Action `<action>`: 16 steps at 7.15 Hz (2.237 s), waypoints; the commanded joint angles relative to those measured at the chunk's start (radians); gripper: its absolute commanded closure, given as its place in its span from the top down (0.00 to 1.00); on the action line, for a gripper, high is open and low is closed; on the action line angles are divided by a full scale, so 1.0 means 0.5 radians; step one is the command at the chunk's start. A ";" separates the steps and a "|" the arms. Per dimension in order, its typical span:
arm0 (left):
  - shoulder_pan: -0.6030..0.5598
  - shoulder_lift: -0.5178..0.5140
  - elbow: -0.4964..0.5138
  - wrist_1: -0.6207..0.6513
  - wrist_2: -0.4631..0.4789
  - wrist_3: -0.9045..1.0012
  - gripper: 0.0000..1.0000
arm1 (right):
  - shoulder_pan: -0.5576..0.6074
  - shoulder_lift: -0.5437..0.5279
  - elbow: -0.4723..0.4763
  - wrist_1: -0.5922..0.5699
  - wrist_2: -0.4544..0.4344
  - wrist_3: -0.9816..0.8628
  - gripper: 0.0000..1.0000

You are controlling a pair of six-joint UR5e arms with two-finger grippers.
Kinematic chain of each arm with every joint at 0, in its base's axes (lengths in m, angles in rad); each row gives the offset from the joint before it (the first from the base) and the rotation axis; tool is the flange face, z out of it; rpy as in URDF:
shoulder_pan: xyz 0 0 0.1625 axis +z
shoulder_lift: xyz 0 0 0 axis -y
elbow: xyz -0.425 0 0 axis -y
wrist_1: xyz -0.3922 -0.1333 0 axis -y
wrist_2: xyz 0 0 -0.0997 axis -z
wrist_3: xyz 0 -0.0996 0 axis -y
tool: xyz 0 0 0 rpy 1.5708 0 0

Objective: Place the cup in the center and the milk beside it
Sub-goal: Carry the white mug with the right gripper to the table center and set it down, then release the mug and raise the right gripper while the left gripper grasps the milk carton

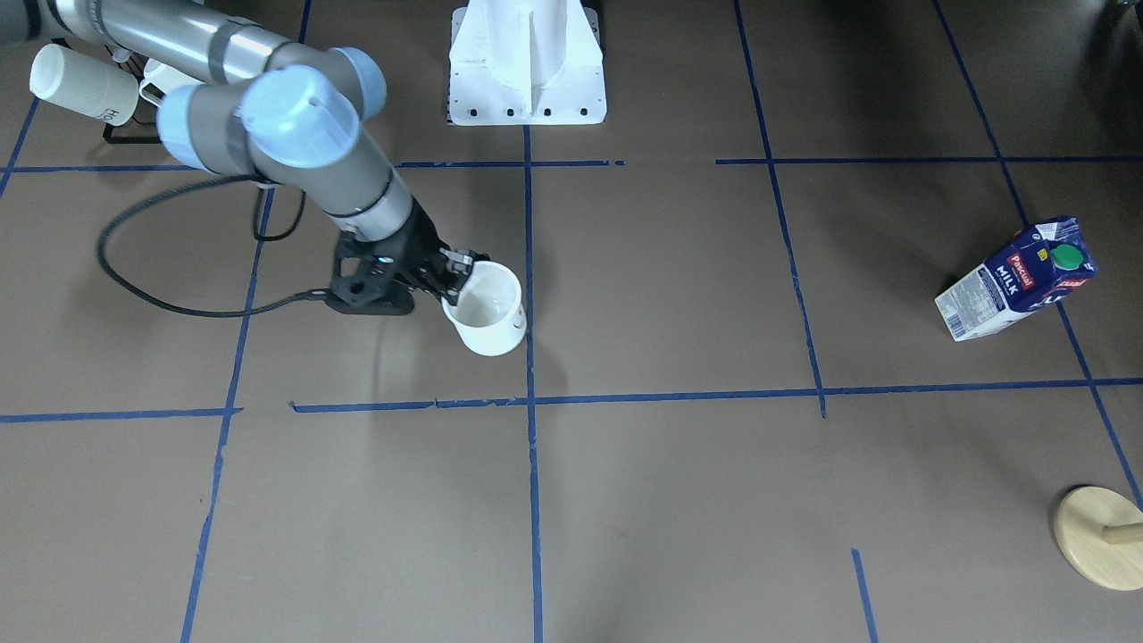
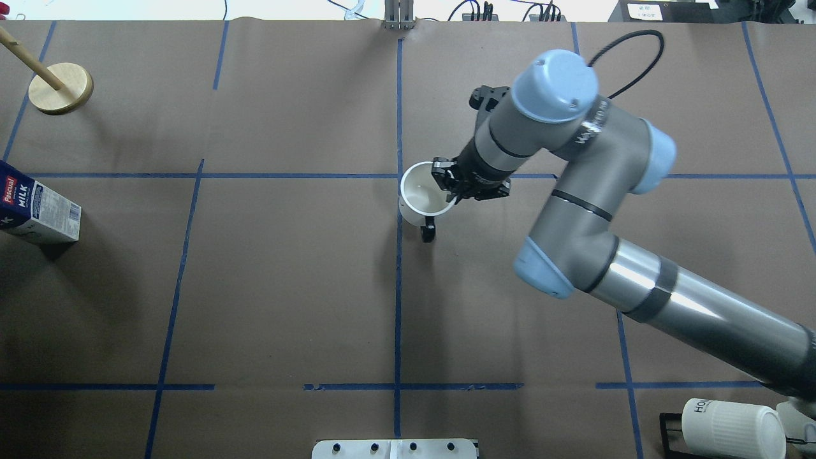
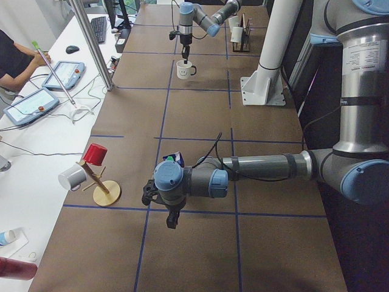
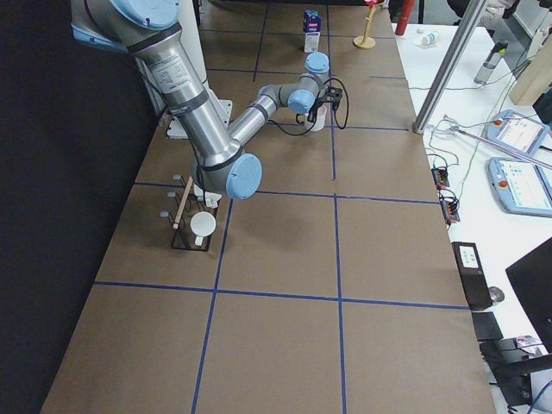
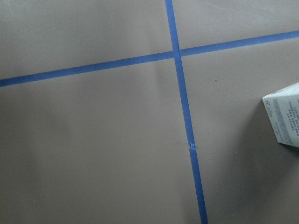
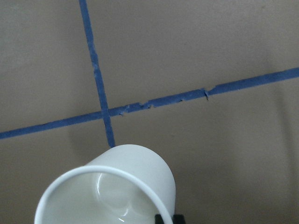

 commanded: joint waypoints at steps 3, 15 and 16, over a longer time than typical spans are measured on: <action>0.000 0.146 0.089 -0.502 -0.010 -0.011 1.00 | -0.067 0.171 -0.274 0.009 -0.143 0.048 0.31; 0.423 -0.323 -0.175 -0.228 -0.130 -1.388 1.00 | 0.163 -0.268 0.269 0.006 0.050 -0.170 1.00; 0.432 -0.299 -0.181 -0.228 -0.129 -1.388 1.00 | 0.163 -0.265 0.272 0.006 0.050 -0.170 1.00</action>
